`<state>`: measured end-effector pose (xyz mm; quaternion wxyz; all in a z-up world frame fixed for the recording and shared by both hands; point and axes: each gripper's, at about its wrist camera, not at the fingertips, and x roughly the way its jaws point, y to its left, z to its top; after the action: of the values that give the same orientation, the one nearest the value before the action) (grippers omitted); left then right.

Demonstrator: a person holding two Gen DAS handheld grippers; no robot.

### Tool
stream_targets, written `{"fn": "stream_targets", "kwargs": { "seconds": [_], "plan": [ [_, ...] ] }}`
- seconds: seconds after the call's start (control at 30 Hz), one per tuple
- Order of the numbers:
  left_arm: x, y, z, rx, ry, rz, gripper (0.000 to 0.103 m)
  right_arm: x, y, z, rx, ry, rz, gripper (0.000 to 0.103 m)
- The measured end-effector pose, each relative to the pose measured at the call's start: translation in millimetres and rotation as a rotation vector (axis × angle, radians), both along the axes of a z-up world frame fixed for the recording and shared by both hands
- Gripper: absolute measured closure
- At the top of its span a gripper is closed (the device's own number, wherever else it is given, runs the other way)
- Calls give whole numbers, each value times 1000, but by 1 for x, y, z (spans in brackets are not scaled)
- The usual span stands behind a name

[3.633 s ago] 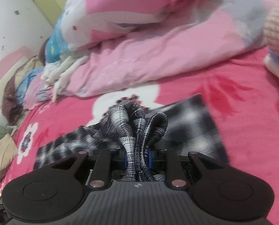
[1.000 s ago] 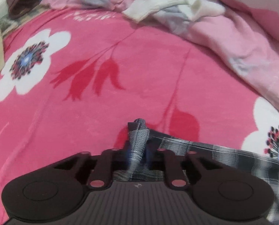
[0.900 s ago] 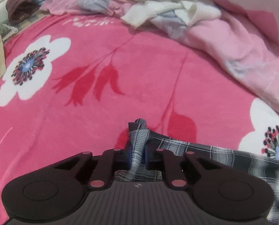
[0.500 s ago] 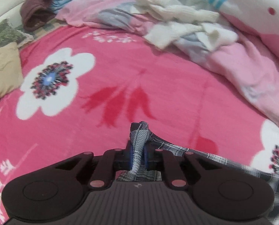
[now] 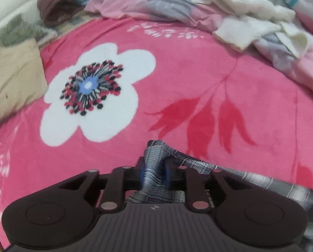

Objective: Fold clothes

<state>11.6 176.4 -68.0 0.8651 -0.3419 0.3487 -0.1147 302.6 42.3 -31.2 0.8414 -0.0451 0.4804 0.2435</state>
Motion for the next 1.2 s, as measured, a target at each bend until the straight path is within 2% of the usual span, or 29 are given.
{"fn": "stream_targets", "kwargs": {
  "seconds": [0.07,0.13,0.33,0.4,0.53,0.63,0.77,0.9,1.07,1.2],
  "plan": [
    [-1,0,5,11,-18,9,77,-4,-16,11,51,-14,-13,62],
    [-2,-1,9,21,-41,18,67,-21,-49,32,102,-40,-33,61],
    [5,-20,21,45,-103,1,63,-92,-167,99,239,-131,-108,61],
    [8,-27,26,51,-123,-8,63,-125,-208,116,259,-163,-142,61],
    [11,-52,39,20,-157,-105,63,-187,-274,138,247,-238,-199,61],
    [7,-65,51,54,-192,-138,63,-219,-299,133,214,-263,-223,61],
    [-12,-59,55,192,-188,-58,63,-235,-307,109,222,-257,-202,61],
    [-17,-49,52,212,-147,-29,63,-229,-292,75,220,-248,-145,61],
    [-10,-67,44,249,-140,-87,62,-216,-276,31,183,-245,-115,65],
    [-3,-70,31,278,-91,-69,63,-216,-311,20,192,-256,-221,65]
  ]
}}
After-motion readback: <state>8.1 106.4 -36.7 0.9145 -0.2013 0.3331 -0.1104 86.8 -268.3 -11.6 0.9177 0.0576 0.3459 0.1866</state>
